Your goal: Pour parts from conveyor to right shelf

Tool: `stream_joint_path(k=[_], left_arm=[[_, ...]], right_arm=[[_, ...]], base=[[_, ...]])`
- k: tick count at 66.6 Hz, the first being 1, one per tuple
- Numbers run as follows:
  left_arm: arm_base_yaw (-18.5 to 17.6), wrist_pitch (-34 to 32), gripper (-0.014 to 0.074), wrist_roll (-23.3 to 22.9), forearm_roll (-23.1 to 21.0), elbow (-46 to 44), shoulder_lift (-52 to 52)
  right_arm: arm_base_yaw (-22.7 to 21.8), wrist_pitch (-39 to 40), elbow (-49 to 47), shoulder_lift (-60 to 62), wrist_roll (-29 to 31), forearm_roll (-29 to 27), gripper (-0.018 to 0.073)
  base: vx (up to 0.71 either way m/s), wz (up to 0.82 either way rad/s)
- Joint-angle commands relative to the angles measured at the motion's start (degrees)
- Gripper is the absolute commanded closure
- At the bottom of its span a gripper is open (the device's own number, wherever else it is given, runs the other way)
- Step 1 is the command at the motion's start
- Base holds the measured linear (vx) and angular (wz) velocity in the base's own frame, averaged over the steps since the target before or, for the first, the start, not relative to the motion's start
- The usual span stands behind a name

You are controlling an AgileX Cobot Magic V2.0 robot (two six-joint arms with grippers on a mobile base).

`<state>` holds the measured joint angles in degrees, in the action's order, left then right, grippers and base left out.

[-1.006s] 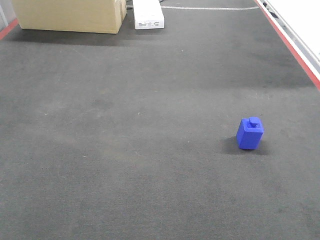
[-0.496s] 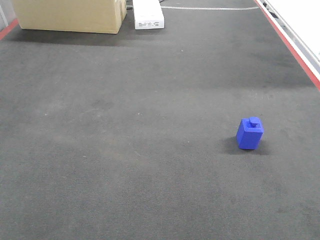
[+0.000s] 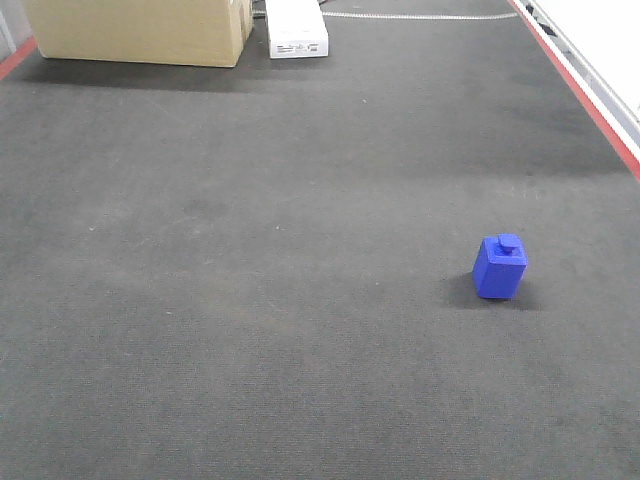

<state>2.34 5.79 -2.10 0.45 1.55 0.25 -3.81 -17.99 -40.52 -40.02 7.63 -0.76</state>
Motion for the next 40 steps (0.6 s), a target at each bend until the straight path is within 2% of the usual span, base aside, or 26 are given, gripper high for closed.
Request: stream_joint_path(k=[1,9,16,31,35,40], left_arm=[[-0.3,-4.5,0.0603,-0.5,-0.5,-1.1,1.1],[-0.3,-4.5,0.0603,-0.5,-0.5,-1.1,1.1],[-0.3,-4.5,0.0603,-0.5,-0.5,-1.1,1.1],[-0.3,-4.5,0.0603,-0.5,-0.5,-1.1,1.1],[-0.3,-4.5,0.0603,-0.5,-0.5,-1.1,1.1],[-0.3,-4.5,0.0603,-0.5,-0.5,-1.1,1.1]], right_arm=[[-0.3,-3.2,-6.7,-4.8,0.8,-3.8,-0.009],[-0.3,-12.8,-16.3,-14.8,2.2,-4.8,-0.0086],[-0.3,-18.7,-24.8,-24.1,6.9,-5.9,-0.0082],[-0.2,-29.4,-39.9,-41.9,9.1,-14.2,-0.0074],[0.3,-33.9,-43.6,-45.9,9.5,-14.2,-0.0074],[2.1,-38.4,-48.3,-50.9,9.5,-11.5,-0.0072]], base=[[0.0,0.0],[0.0,0.0],[0.0,0.0],[0.0,0.0],[0.0,0.0],[0.0,0.0]])
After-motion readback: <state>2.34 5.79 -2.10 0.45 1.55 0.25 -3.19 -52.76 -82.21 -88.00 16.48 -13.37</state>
